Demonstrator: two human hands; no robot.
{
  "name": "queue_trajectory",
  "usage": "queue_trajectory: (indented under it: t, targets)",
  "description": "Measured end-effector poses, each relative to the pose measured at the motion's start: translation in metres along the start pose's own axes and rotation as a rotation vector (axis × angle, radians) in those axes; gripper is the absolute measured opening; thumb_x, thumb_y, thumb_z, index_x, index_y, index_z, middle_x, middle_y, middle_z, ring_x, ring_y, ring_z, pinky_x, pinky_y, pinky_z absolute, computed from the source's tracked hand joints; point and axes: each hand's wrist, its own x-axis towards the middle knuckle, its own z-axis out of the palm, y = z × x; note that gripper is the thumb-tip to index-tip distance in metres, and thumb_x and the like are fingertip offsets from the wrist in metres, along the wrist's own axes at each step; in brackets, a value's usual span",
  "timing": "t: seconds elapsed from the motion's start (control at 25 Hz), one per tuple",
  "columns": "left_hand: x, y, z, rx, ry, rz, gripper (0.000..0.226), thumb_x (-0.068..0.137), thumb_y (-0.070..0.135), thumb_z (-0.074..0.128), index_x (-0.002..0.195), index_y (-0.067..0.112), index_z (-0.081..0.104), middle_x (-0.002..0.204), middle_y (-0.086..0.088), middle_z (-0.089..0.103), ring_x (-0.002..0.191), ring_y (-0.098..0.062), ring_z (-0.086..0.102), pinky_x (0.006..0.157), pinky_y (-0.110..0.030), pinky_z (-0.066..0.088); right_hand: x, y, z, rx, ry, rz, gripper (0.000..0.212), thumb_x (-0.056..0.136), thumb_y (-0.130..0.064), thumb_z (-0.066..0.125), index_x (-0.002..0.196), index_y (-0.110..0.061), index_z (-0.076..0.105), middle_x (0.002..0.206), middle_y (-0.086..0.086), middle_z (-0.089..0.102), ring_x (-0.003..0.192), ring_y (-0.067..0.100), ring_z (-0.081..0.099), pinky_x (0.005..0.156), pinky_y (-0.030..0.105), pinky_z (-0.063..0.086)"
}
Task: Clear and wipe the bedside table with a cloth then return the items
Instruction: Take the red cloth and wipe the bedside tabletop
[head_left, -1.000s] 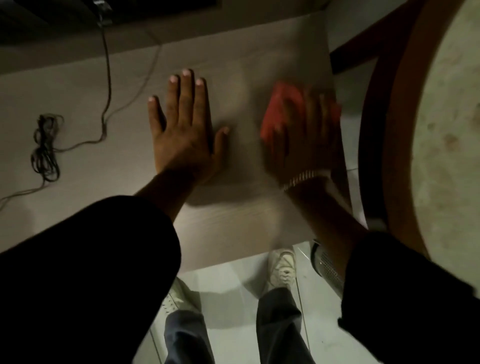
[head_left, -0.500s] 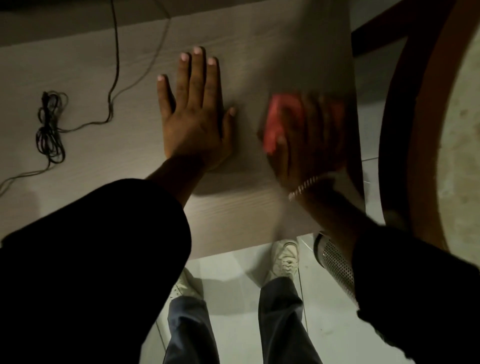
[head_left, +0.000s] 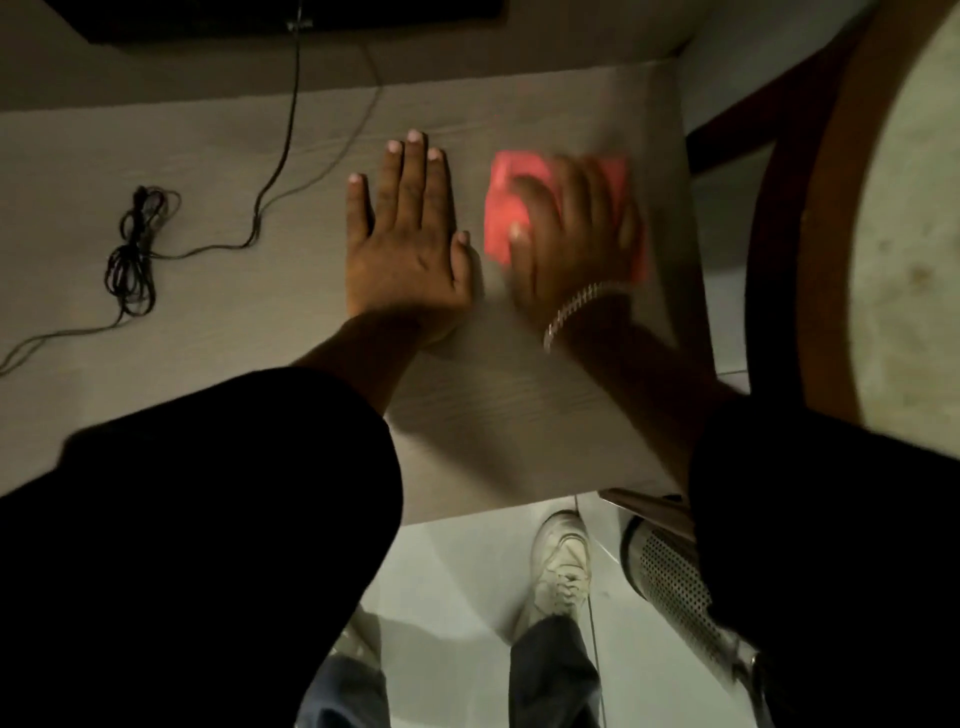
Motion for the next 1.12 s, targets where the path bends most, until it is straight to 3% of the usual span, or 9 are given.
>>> queue_trajectory:
  t: [0.16,0.28,0.4,0.52,0.64,0.72,1.12]
  targets:
    - [-0.012,-0.024,-0.003,-0.025,0.005,-0.024,0.076,0.096,0.051,0.021,0.155,0.007,0.008,0.166,-0.014,0.006,0.154,-0.028,0.004,0.123,-0.049,0.003,-0.162,-0.016,-0.010,-0.045,-0.135,-0.129,0.051,0.095,-0.046,0.031,0.142,-0.027,0.039,0.152,0.010,0.037,0.143,0.031,0.028,0.116,0.058,0.014]
    - [-0.036,-0.073,-0.008,-0.005,0.036,-0.059,0.079,0.095,0.059,0.021,0.156,0.009,0.008,0.166,-0.013,0.008,0.154,-0.028,0.005,0.123,-0.048,0.004,-0.194,-0.014,-0.008,-0.018,-0.200,-0.213,0.047,0.093,-0.045,0.036,0.137,-0.029,0.044,0.150,0.009,0.042,0.143,0.030,0.028,0.113,0.059,0.017]
    - [-0.052,-0.122,-0.012,0.028,0.080,-0.077,0.079,0.095,0.059,0.024,0.156,0.010,0.010,0.166,-0.014,0.012,0.153,-0.027,0.009,0.123,-0.047,0.006,-0.126,-0.029,0.002,0.009,-0.107,-0.270,0.045,0.093,-0.043,0.036,0.135,-0.029,0.044,0.147,0.008,0.045,0.140,0.029,0.032,0.111,0.055,0.022]
    - [-0.057,-0.156,-0.016,0.037,0.082,-0.116,0.080,0.095,0.062,0.020,0.156,0.011,0.009,0.166,-0.012,0.009,0.154,-0.026,0.006,0.123,-0.047,0.004,-0.028,-0.066,0.015,0.033,-0.031,-0.140,0.044,0.091,-0.043,0.035,0.133,-0.032,0.046,0.146,0.005,0.045,0.136,0.030,0.037,0.108,0.054,0.027]
    - [-0.070,-0.193,-0.026,0.012,0.074,-0.170,0.079,0.095,0.061,0.021,0.156,0.011,0.011,0.166,-0.012,0.010,0.154,-0.026,0.005,0.124,-0.047,0.005,0.035,-0.122,0.022,0.038,-0.041,0.062,0.050,0.087,-0.042,0.034,0.136,-0.034,0.041,0.149,0.003,0.039,0.140,0.029,0.030,0.112,0.056,0.020]
    - [-0.082,-0.224,-0.036,0.017,0.073,-0.212,0.080,0.094,0.060,0.023,0.156,0.011,0.013,0.166,-0.013,0.012,0.154,-0.026,0.006,0.124,-0.048,0.006,0.056,-0.165,0.027,0.035,-0.054,0.079,0.053,0.087,-0.041,0.033,0.140,-0.032,0.038,0.152,0.004,0.036,0.143,0.028,0.026,0.114,0.056,0.014]
    - [-0.164,-0.295,-0.042,0.034,0.121,-0.458,0.088,0.093,0.066,0.023,0.155,0.005,0.012,0.165,-0.018,0.010,0.154,-0.030,0.005,0.124,-0.048,0.006,0.078,-0.390,0.050,0.114,-0.201,-0.564,0.051,0.090,-0.040,0.035,0.140,-0.034,0.036,0.155,0.001,0.030,0.145,0.023,0.021,0.113,0.055,0.018]
